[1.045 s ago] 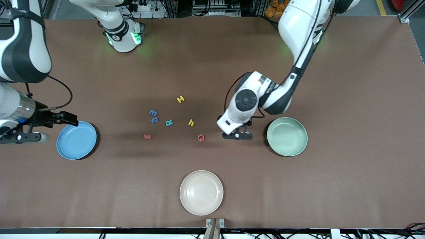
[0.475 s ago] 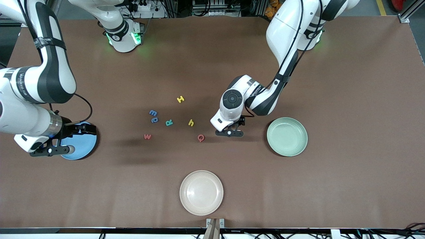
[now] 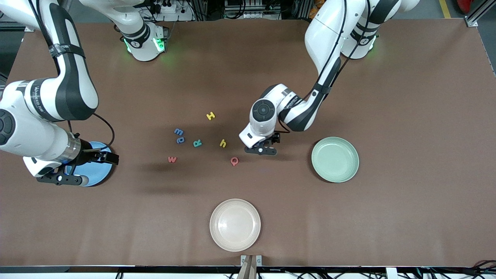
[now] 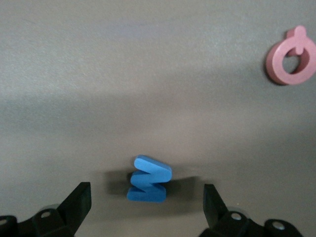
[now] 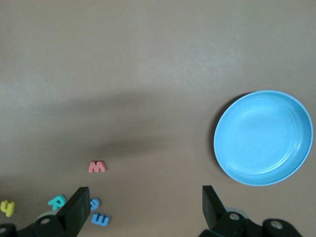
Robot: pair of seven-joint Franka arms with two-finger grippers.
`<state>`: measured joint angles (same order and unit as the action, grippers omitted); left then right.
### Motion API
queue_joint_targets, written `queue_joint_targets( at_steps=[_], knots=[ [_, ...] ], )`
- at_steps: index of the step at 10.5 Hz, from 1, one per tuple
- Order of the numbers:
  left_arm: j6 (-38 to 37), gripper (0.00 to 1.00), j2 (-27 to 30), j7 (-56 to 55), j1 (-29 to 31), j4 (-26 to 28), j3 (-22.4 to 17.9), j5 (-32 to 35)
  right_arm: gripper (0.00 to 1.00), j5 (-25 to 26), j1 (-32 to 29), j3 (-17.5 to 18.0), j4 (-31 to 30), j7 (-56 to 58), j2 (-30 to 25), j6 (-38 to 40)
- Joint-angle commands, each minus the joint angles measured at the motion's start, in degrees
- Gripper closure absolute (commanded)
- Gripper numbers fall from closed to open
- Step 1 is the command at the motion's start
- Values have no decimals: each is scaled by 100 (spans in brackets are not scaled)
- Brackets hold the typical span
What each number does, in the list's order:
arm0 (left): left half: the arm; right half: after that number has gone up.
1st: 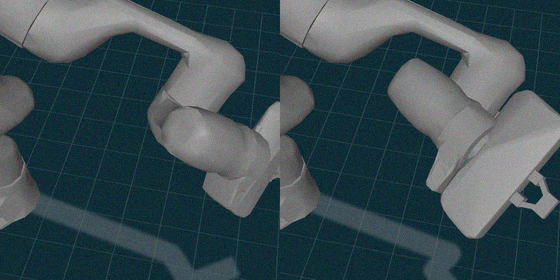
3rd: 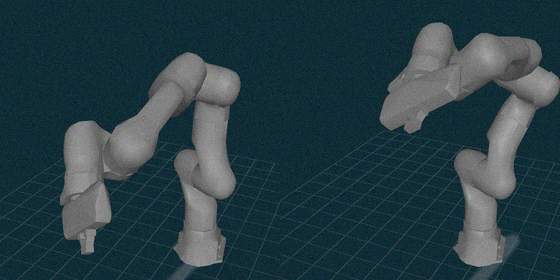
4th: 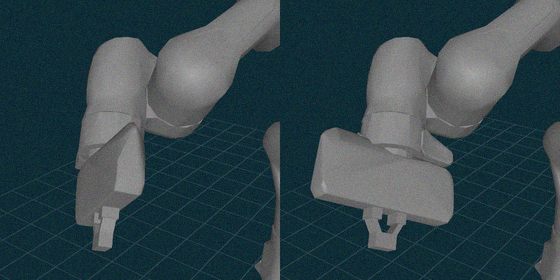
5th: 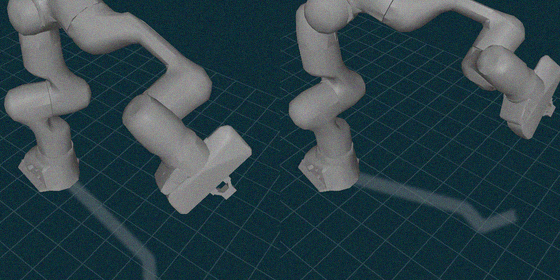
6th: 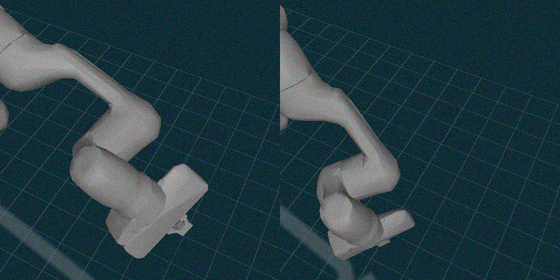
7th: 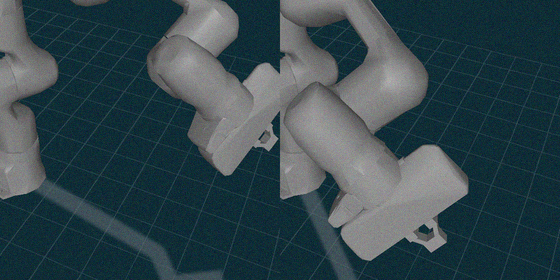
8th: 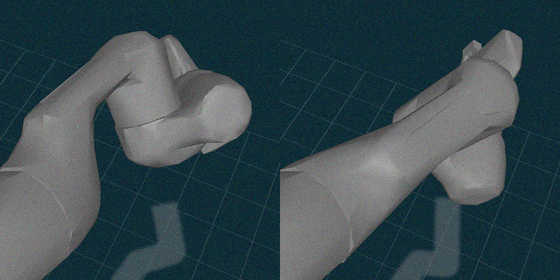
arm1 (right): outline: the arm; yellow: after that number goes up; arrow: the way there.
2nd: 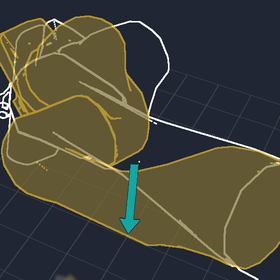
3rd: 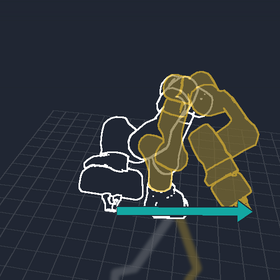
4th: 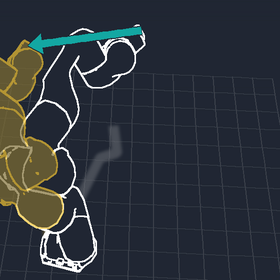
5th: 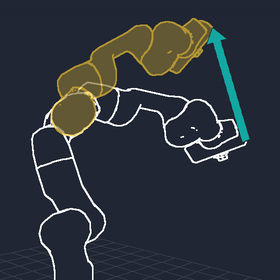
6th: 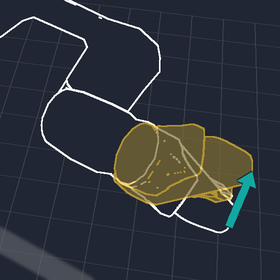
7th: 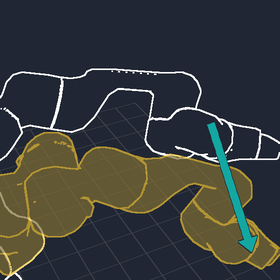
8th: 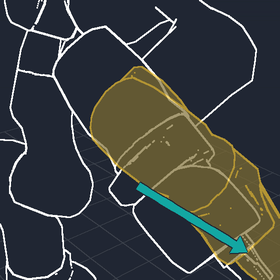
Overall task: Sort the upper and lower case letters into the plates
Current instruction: 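Lower the left gripper onto the blue m while the right gripper descends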
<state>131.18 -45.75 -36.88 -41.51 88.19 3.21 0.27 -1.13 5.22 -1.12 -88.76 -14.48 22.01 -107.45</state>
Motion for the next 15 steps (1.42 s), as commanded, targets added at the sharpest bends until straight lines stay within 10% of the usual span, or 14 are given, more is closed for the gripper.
queue_joint_targets(
  at_steps=[1, 10, 15],
  knots=[
    [39, 0, -92, 223, -15, 5, -48, 209, 0, -72, -3, 6, 78, -1027, 110, 110],
    [-110, 0, -83, 1191, 29, -29, -57, 263, 0, -54, 137, -11, -722, -5084, 936, -1612],
    [-110, 29, -92, 1429, 46, -38, -74, 272, 0, 7, 874, -29, -1759, -7496, 919, -3255]
  ],
)
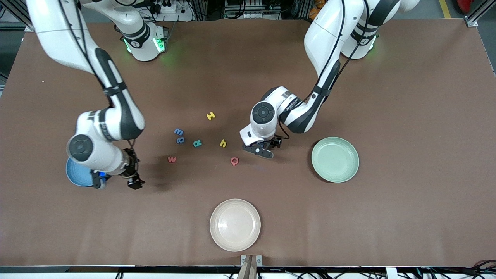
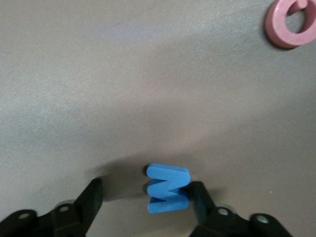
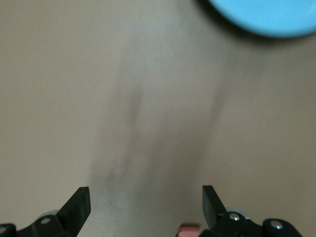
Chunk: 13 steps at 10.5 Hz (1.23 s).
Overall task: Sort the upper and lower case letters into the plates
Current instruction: 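Grasp the pink M with the right gripper while the left gripper grips the m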
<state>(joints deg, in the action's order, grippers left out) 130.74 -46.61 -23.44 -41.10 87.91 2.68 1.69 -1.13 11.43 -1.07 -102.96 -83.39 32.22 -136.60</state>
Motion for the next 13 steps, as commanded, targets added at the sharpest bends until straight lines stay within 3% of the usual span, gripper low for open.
queue_joint_targets(
  at_steps=[1, 3, 10, 13],
  knots=[
    [-57, 29, -6, 85, 5, -11, -22, 130, 0, 8, 324, -25, -356, -861, -120, -324],
    [-57, 29, -15, 120, 5, -20, -30, 139, 0, 17, 736, -42, -365, -1511, -68, -332],
    [-31, 28, -76, 305, 5, -90, -30, 130, 0, 17, 641, -42, -382, -2226, 258, -508],
    [-31, 29, -94, 296, 5, -143, -39, 121, 0, 8, 782, -42, -758, -2243, 276, -1024]
  ],
)
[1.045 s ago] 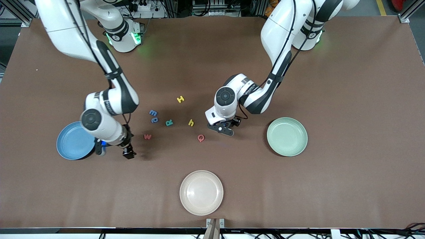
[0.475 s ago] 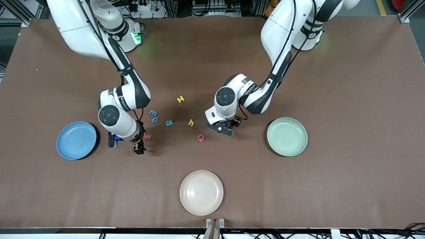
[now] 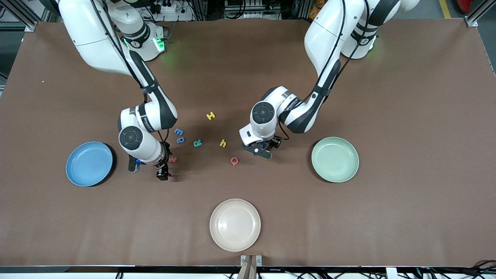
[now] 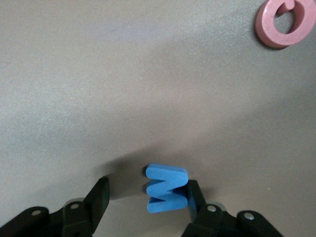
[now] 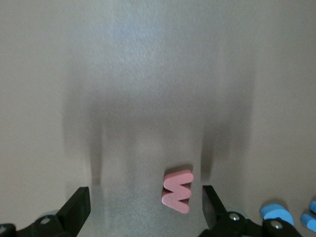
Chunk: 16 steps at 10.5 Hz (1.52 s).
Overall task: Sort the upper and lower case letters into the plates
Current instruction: 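Grasp the pink M with the right gripper while the left gripper grips the m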
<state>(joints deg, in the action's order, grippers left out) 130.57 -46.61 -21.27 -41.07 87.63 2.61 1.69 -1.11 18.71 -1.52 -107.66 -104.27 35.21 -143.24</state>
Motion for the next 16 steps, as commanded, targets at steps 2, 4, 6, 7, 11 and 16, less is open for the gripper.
queue_joint_targets(
  at_steps=[2, 4, 6, 7, 11, 16],
  knots=[
    [-14, 30, -111, 71, 3, -193, -24, 112, 0, 5, 62, 3, -458, -163, -41, -600],
    [-14, 33, -102, 27, 3, -263, -24, 112, 0, 5, 62, 3, -467, -172, -84, -565],
    [-14, 33, -120, 44, 3, -273, -33, 112, 0, 5, 62, 3, -467, -181, -120, -530],
    [-14, 34, -137, 62, 3, -282, -24, 112, 0, 5, 54, 3, -467, -181, -137, -529],
    [-14, 36, -260, -8, -50, -273, -24, 112, 0, 23, 53, -15, -449, -146, -190, -354],
    [-14, 63, -260, -211, -50, -282, -24, 95, 86, 442, 45, -24, -440, 90, -199, -39]
  ],
)
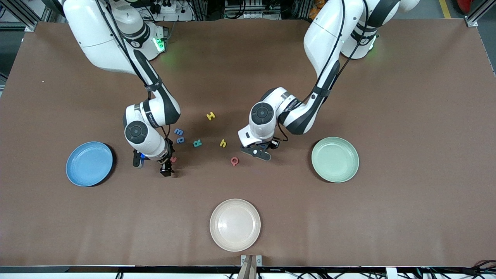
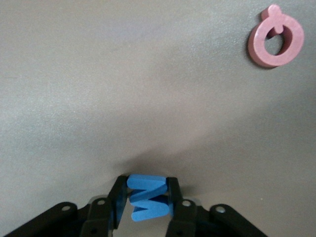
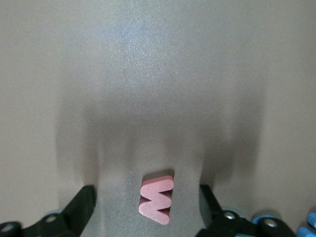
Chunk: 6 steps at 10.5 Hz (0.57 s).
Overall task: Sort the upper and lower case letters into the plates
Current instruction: 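Grasp the pink M with the right gripper while the left gripper grips the m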
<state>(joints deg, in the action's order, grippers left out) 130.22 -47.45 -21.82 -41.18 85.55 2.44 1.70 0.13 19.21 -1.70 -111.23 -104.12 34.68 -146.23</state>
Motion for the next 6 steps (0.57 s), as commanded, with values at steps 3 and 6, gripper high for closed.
queue_joint_targets(
  at_steps=[3, 6],
  knots=[
    [21, 87, -169, -156, -30, -74, -7, 93, 100, 584, -5, 3, -48, 103, -137, 534],
    [-774, 100, 25, 211, 215, -204, -42, 129, 100, 584, -13, 3, -39, 94, -137, 534]
  ],
)
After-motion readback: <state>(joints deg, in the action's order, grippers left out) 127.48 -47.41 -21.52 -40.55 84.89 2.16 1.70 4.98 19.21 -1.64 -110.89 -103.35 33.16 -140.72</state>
